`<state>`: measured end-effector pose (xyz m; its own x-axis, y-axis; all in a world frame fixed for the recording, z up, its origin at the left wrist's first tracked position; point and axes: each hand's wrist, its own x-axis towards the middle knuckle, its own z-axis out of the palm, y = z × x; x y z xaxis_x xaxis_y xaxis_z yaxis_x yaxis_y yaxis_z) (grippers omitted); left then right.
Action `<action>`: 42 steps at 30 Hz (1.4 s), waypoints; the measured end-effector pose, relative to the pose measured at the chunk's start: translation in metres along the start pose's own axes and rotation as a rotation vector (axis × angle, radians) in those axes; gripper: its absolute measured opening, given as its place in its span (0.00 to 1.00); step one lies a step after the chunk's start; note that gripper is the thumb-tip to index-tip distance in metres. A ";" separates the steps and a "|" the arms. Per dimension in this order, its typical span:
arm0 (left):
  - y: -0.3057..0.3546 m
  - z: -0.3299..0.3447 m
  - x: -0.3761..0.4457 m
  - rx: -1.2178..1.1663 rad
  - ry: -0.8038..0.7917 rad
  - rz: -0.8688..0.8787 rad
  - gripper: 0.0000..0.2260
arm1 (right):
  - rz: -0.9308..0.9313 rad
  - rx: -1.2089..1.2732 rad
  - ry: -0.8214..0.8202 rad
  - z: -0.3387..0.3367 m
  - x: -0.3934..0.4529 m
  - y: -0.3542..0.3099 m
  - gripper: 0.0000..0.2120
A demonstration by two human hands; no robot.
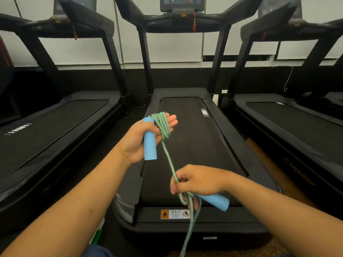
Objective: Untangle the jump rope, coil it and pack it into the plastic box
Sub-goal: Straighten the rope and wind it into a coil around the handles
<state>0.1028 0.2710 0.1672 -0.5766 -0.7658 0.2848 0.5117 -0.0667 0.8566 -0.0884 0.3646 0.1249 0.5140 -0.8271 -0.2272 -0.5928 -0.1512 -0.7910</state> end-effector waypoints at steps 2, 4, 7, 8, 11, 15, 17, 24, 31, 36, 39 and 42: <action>-0.003 -0.009 0.001 0.129 0.091 -0.001 0.29 | 0.014 -0.041 -0.043 -0.003 -0.010 -0.013 0.05; -0.009 -0.015 0.001 0.289 0.172 -0.015 0.29 | -0.008 -0.104 -0.053 -0.009 -0.021 -0.027 0.04; -0.016 -0.016 -0.003 0.494 0.141 -0.106 0.27 | -0.120 -0.185 0.051 -0.023 -0.037 -0.047 0.04; -0.018 -0.013 -0.006 0.543 0.100 -0.146 0.25 | -0.155 -0.192 0.118 -0.028 -0.042 -0.052 0.04; -0.019 -0.002 -0.014 0.660 -0.086 -0.311 0.17 | -0.220 -0.230 0.391 -0.044 -0.049 -0.057 0.05; -0.017 0.009 -0.021 0.624 -0.338 -0.437 0.28 | -0.252 -0.228 0.722 -0.070 -0.043 -0.041 0.06; -0.019 0.015 -0.023 0.593 -0.459 -0.470 0.27 | -0.230 -0.228 0.802 -0.079 -0.036 -0.028 0.05; -0.016 0.023 -0.021 0.330 -0.481 -0.420 0.29 | -0.158 -0.206 0.620 -0.066 -0.013 0.003 0.06; -0.001 0.027 -0.015 -0.193 -0.431 -0.159 0.31 | -0.089 -0.238 0.268 -0.019 0.007 0.005 0.05; 0.004 0.005 -0.005 -0.070 -0.095 -0.013 0.33 | -0.064 -0.257 0.111 -0.003 0.003 -0.010 0.06; 0.001 -0.008 -0.004 0.107 0.080 0.030 0.28 | -0.062 -0.242 0.076 -0.005 -0.009 -0.025 0.07; -0.002 -0.016 -0.003 0.308 0.172 0.012 0.27 | -0.083 -0.233 0.110 -0.016 -0.024 -0.039 0.07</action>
<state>0.1137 0.2636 0.1578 -0.4428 -0.8635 0.2413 0.2865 0.1187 0.9507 -0.0873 0.3821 0.1701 0.5037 -0.8588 -0.0935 -0.6847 -0.3309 -0.6494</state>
